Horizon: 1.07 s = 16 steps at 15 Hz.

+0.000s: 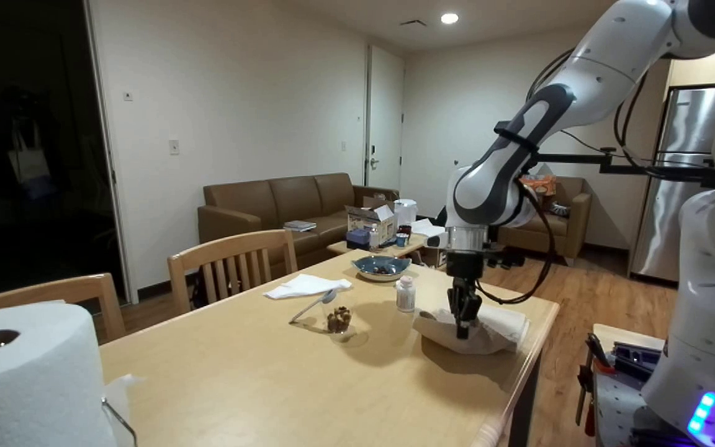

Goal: Unfold the towel

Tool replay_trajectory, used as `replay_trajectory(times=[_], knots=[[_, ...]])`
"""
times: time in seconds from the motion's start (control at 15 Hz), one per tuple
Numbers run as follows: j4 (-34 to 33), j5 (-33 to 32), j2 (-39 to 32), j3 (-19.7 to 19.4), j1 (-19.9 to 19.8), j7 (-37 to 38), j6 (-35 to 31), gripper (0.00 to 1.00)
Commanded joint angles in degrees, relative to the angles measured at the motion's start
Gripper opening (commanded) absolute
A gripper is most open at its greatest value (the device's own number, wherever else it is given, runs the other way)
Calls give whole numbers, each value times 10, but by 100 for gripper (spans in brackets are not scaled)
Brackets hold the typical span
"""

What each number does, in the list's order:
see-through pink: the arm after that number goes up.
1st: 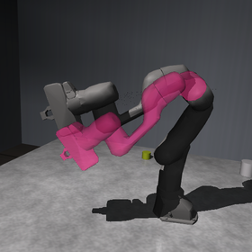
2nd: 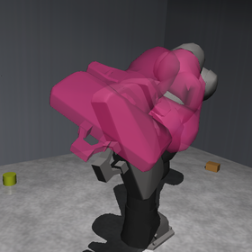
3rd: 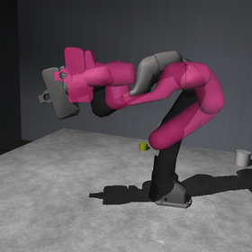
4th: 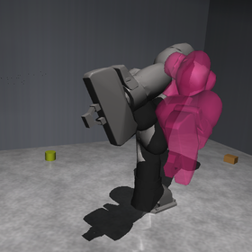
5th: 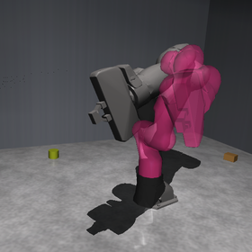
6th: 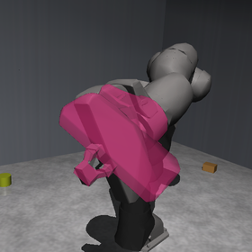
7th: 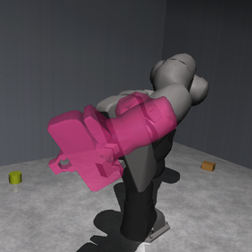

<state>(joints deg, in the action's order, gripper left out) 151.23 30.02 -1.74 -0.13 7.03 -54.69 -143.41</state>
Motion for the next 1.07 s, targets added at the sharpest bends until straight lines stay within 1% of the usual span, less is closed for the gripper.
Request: replay_trajectory(times=[0.0, 0.27, 0.33, 0.4, 0.47, 0.67, 0.8, 0.87, 1.0], knots=[[-15, 11, -58, 28, -17, -26, 0, 1], [-28, -3, -103, 50, -32, -9, -4, 1], [-30, -5, -109, 54, -35, -2, -8, 30], [-30, -9, -107, 57, -38, 2, -10, 32], [-27, -11, -103, 57, -42, 3, -12, 37], [-22, -17, -94, 54, -51, 20, -6, 55], [-18, -49, -90, 44, -48, 79, -10, 68], [-17, -71, -87, 39, -46, 118, -11, 76], [-17, -96, -83, 39, -49, 157, -7, 87]])
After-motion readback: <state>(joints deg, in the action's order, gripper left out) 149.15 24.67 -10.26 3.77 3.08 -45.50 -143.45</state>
